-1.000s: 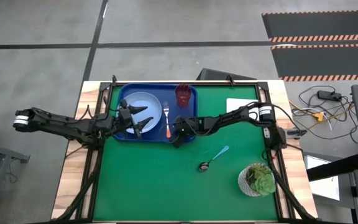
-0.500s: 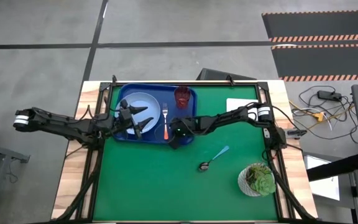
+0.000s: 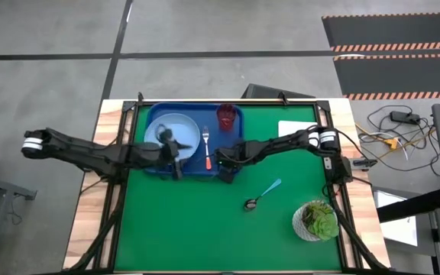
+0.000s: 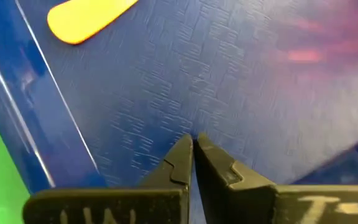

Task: Pick and place plate/cup/fork/spoon on tray
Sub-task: Put the orange fork on the blue serving tray to the right of the blue plate

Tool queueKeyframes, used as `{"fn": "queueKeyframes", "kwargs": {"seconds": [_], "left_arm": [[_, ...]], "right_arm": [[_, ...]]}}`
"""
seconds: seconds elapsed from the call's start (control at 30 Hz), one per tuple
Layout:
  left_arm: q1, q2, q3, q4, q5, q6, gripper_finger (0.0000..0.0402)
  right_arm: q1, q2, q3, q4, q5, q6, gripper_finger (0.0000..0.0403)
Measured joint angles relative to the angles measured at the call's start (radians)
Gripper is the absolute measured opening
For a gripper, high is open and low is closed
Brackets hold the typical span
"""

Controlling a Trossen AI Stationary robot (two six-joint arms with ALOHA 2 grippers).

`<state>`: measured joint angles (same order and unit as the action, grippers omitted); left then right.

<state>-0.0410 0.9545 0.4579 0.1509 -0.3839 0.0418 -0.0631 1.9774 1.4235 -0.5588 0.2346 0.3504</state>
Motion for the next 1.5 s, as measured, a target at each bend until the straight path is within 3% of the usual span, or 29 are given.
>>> {"fn": "queueKeyframes", "kwargs": {"seconds": [0.1,0.23,0.47,0.83,1.5], "left_arm": [[-0.002,0.092,0.033,-0.081,0.111,0.025,0.009],[0.004,0.212,0.083,-0.107,0.122,0.025,0.0011],[0.007,0.415,0.213,-0.105,0.123,0.017,0.0001],[0.035,0.66,0.334,-0.101,0.122,0.021,0.0],[0.067,0.728,0.323,-0.118,0.119,0.021,0.0]], "right_arm": [[0.001,-0.021,0.002,-0.026,0.003,-0.003,0.0009],[0.016,-0.074,-0.003,-0.067,0.002,-0.01,0.0009],[0.06,-0.171,-0.045,-0.133,0.004,-0.011,0.0009],[0.092,-0.203,-0.16,0.03,0.055,0.001,0.0009],[0.078,-0.195,-0.267,0.067,0.088,0.058,0.0009]]}}
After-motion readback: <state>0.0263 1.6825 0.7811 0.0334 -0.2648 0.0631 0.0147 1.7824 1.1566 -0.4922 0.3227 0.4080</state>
